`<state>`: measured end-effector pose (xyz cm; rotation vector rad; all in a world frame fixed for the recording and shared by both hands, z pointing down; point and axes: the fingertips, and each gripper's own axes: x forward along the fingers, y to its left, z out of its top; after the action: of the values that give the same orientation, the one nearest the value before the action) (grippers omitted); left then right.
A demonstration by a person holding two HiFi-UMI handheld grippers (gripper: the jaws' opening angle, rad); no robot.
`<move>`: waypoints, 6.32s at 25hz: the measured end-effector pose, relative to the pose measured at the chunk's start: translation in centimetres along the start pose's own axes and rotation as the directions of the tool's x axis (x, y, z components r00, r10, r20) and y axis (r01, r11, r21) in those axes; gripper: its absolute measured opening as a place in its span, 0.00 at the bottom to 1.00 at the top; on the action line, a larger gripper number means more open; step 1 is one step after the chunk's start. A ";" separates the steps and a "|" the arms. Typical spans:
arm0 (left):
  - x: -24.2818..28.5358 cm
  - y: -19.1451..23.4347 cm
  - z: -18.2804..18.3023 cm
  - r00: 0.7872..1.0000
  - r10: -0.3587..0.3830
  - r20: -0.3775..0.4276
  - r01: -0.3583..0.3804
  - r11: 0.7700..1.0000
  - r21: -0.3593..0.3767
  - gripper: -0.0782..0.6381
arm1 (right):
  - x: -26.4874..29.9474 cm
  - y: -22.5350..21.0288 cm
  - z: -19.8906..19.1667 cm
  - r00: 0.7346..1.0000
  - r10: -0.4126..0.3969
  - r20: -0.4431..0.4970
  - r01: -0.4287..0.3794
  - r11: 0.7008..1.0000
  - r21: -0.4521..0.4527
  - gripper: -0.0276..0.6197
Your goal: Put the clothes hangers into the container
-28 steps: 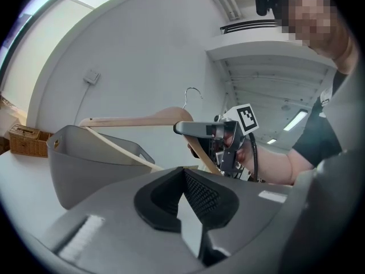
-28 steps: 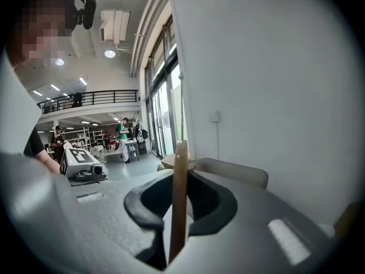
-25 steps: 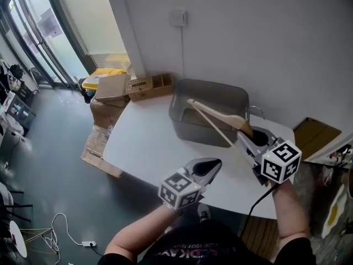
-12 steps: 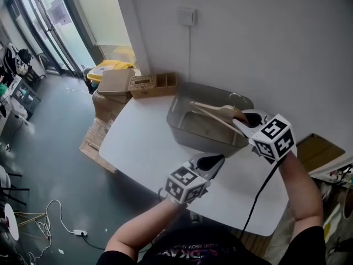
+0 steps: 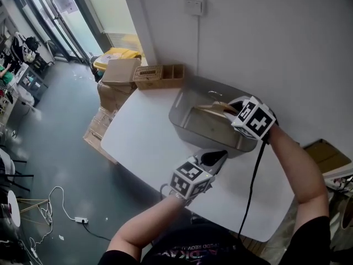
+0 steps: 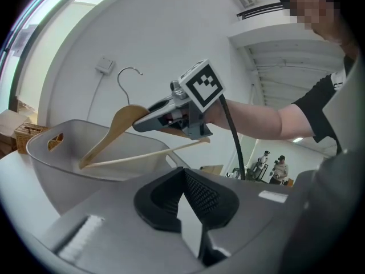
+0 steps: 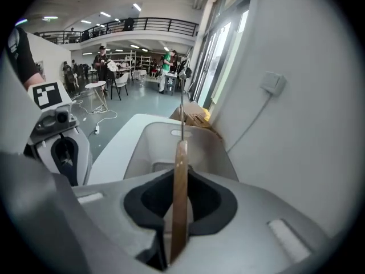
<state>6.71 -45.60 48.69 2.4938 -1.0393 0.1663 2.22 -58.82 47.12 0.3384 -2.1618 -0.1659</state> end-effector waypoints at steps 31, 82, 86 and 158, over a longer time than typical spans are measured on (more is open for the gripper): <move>-2.0 3.8 -5.8 0.994 0.091 -0.068 -0.097 0.991 -0.087 0.12 | 12.1 1.3 -0.9 0.996 -0.034 -0.078 0.022 0.989 -0.149 0.13; -9.8 -0.8 -6.5 0.995 0.095 -0.017 -0.096 0.995 -0.042 0.12 | 0.8 8.8 1.7 0.981 -0.103 0.161 0.100 0.995 0.027 0.20; -12.2 -1.6 -6.9 0.997 0.076 -0.004 -0.076 0.996 -0.048 0.12 | -2.5 10.9 2.4 0.949 -0.142 0.282 0.055 0.954 0.295 0.05; -36.9 -12.4 -20.2 0.984 -0.169 -0.056 0.164 0.983 -0.083 0.12 | -5.4 55.5 4.1 0.897 -0.243 0.368 -0.162 0.596 0.786 0.05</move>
<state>-9.78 -5.19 52.72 2.4740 -0.7925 0.1487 -8.14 -4.30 53.98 0.9529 -2.5736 0.8517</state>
